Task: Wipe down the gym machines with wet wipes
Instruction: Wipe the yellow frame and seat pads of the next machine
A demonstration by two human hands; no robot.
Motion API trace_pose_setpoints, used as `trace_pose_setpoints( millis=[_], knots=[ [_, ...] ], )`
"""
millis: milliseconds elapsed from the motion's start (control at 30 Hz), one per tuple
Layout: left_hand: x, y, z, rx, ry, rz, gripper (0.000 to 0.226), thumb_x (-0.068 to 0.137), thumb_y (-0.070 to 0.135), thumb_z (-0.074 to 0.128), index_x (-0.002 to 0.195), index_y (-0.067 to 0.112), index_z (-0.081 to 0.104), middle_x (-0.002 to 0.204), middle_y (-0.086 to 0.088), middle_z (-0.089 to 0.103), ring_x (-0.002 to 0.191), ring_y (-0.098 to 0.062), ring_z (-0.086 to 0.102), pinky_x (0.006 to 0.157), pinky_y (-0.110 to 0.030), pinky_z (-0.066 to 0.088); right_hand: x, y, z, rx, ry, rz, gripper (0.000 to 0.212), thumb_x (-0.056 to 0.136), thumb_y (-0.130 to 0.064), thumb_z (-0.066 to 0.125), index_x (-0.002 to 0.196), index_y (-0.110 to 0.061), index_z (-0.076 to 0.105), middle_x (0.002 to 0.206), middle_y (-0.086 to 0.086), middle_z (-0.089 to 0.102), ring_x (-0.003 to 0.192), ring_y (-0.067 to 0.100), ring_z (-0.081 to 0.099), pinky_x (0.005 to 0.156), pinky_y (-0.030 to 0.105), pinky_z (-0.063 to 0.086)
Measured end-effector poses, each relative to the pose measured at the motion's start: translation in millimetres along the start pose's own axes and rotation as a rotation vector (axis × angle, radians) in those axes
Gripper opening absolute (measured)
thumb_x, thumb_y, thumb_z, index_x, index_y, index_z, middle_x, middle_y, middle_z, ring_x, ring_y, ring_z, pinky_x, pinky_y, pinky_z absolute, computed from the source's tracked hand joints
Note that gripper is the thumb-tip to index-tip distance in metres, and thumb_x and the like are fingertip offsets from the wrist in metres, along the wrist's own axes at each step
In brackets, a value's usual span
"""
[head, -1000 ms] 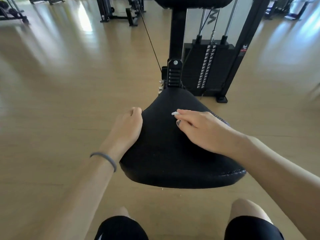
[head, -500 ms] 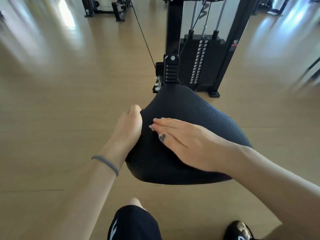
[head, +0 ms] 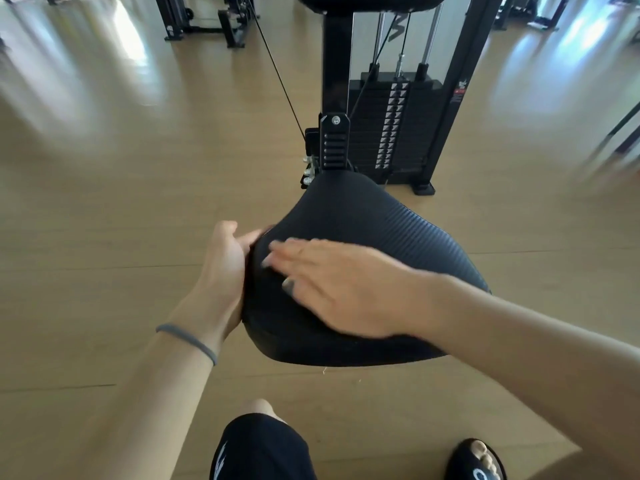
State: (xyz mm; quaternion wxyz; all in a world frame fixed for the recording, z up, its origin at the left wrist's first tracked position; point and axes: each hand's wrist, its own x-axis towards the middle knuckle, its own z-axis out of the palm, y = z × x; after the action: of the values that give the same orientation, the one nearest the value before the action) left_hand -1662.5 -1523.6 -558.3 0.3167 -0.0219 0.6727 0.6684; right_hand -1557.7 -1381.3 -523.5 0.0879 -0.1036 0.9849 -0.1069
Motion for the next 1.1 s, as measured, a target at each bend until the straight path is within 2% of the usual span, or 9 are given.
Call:
trace_pose_setpoints(
  millis=[200,300,400,500,667,767,867,1000,1100],
  knots=[
    [-5.7,1.0,13.4,0.131,0.04,0.004,0.054,0.106,0.046,0.021,0.09,0.019,0.066,0.067,0.001,0.072,0.073,-0.015,0.062,0.062,-0.027,0.04,-52.3,82.8,-5.0,0.172,0.178,0.407,0.048,0.11,-0.036,0.024,0.156,-0.028,0.037,0.163,-0.015,0.027,0.152,0.004,0.019,0.123,0.022,0.01],
    [-5.3,3.3,15.3,0.257,0.134,-0.011,0.034,0.098,0.045,0.038,0.089,0.017,0.056,0.081,-0.007,0.06,0.073,-0.021,0.054,0.065,-0.032,0.035,-66.8,27.9,7.8,0.122,0.227,0.35,0.042,0.107,-0.028,0.033,0.14,-0.014,0.056,0.145,0.005,0.055,0.134,0.024,0.05,0.109,0.037,0.042],
    [-1.3,1.4,16.7,0.37,0.174,0.0,0.047,0.097,0.045,0.039,0.096,0.007,0.066,0.097,-0.013,0.071,0.08,-0.025,0.061,0.068,-0.034,0.04,-71.9,-35.0,24.7,0.197,0.189,0.089,0.055,0.105,-0.037,0.026,0.154,-0.018,0.041,0.163,-0.001,0.033,0.151,0.01,0.024,0.124,0.03,0.018],
    [-1.4,1.6,18.4,0.362,0.199,0.008,0.037,0.099,0.042,0.036,0.088,0.014,0.059,0.084,-0.008,0.062,0.072,-0.023,0.055,0.063,-0.033,0.037,-72.1,-14.3,24.8,0.1,0.196,0.067,0.064,0.101,-0.045,0.01,0.159,-0.028,0.028,0.166,-0.015,0.02,0.152,-0.003,0.009,0.124,0.02,0.0],
    [1.2,0.2,16.3,0.263,0.182,0.02,0.045,0.105,0.045,0.029,0.088,0.021,0.064,0.081,0.007,0.061,0.078,-0.014,0.059,0.066,-0.027,0.04,-73.0,30.3,14.5,0.1,0.212,0.332,0.058,0.104,-0.044,0.015,0.16,-0.03,0.025,0.166,-0.016,0.02,0.151,-0.005,0.009,0.121,0.015,-0.002],
    [5.1,-0.6,12.8,0.241,0.138,0.045,0.044,0.108,0.043,0.022,0.103,0.025,0.062,0.08,0.011,0.063,0.07,-0.003,0.06,0.06,-0.017,0.045,-63.6,-35.7,30.9,0.03,0.269,0.129,0.065,0.1,-0.045,0.015,0.157,-0.019,0.036,0.164,-0.004,0.031,0.152,0.008,0.021,0.124,0.02,0.004],
    [2.6,-0.4,7.3,0.226,0.087,0.033,0.052,0.109,0.041,0.018,0.115,0.018,0.065,0.074,0.003,0.064,0.058,-0.007,0.06,0.043,-0.008,0.042,-42.0,-65.9,39.7,0.07,0.236,-0.059,0.063,0.101,-0.039,0.018,0.153,-0.015,0.042,0.162,0.0,0.036,0.152,0.013,0.026,0.126,0.031,0.012],
    [2.6,-7.6,-0.1,0.024,0.044,-0.05,0.07,0.104,0.054,0.015,0.127,0.014,0.068,0.098,-0.012,0.078,0.094,-0.025,0.073,0.082,-0.032,0.05,-12.3,-10.6,14.0,-0.078,0.134,0.034,0.054,0.109,-0.034,0.018,0.161,-0.02,0.024,0.168,-0.003,0.019,0.154,0.011,0.015,0.126,0.031,0.007],
    [2.9,-12.9,2.4,0.063,0.067,-0.062,0.069,0.105,0.056,0.016,0.115,0.019,0.073,0.102,-0.007,0.077,0.101,-0.023,0.067,0.08,-0.035,0.043,-12.4,50.2,-6.2,0.011,0.068,0.287,0.052,0.111,-0.032,0.018,0.161,-0.021,0.021,0.169,-0.004,0.015,0.154,0.008,0.011,0.124,0.029,0.006]
  ],
)
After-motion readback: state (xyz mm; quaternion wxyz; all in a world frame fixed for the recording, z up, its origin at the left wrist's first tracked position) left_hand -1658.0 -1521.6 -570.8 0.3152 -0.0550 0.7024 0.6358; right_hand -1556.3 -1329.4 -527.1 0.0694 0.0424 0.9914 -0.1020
